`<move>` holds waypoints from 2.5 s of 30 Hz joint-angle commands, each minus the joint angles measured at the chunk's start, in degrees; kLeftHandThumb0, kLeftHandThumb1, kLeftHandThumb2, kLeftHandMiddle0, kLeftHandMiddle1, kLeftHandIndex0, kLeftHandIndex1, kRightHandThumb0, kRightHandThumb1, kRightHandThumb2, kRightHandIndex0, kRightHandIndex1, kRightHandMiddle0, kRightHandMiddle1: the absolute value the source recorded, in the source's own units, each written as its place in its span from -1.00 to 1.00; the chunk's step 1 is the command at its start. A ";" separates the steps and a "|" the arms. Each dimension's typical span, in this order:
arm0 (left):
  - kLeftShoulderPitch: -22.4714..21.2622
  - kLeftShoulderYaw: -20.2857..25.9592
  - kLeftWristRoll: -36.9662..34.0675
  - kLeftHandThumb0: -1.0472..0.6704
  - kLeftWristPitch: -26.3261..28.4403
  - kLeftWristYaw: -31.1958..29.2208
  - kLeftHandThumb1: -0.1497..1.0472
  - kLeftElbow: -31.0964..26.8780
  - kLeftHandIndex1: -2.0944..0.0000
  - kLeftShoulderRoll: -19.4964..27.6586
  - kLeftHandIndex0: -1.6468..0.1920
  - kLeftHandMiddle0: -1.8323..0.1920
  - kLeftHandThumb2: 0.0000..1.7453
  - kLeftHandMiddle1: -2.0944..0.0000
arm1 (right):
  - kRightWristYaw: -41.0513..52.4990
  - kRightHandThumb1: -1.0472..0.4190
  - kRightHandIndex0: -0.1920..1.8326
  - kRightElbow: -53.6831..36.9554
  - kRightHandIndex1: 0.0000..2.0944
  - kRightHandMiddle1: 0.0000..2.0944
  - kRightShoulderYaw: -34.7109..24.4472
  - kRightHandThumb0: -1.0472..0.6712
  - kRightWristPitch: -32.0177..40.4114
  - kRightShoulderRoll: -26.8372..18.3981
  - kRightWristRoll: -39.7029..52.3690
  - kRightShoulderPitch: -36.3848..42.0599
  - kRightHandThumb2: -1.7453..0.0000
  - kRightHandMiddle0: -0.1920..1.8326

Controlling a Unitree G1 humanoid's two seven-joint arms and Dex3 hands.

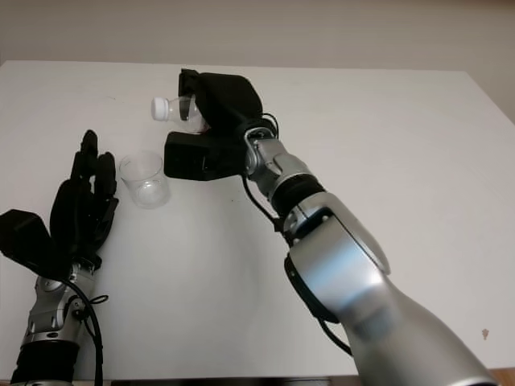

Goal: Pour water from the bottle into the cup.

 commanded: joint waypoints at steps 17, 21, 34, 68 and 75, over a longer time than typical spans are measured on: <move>0.43 0.07 -0.18 -0.56 -1.75 0.45 1.00 0.83 0.95 -1.29 0.94 0.95 -0.39 0.95 | -8.27 -1.00 0.03 0.69 1.00 0.97 10.98 -0.26 -0.01 0.59 -10.58 -2.36 0.70 -0.54; 0.19 0.17 -0.63 -0.55 -1.50 0.46 1.00 1.11 0.96 -1.65 0.95 0.95 -0.38 0.95 | -8.35 -1.00 -0.19 0.60 1.00 0.45 12.35 -0.31 -0.47 0.29 -11.88 -2.64 0.88 -0.48; 0.16 0.16 -1.08 -0.56 -1.40 0.64 1.00 1.15 0.95 -2.32 0.95 0.96 -0.40 0.95 | -11.45 -0.93 -0.21 0.55 1.00 0.42 14.87 -0.27 -0.36 0.38 -14.18 -2.79 0.94 -0.47; -1.35 0.27 -1.28 -0.56 -1.74 -0.20 1.00 3.09 0.95 -2.16 0.98 0.99 -0.37 0.95 | -17.73 -0.96 0.16 1.46 1.00 0.60 22.35 -0.38 8.58 -0.18 -21.73 -4.25 0.94 -0.53; -1.21 0.35 -0.90 -0.57 -1.59 0.26 1.00 3.01 0.95 -2.15 0.96 0.97 -0.39 0.95 | -17.84 -0.95 0.10 1.47 1.00 0.57 22.00 -0.36 8.08 -0.16 -21.31 -4.04 0.94 -0.52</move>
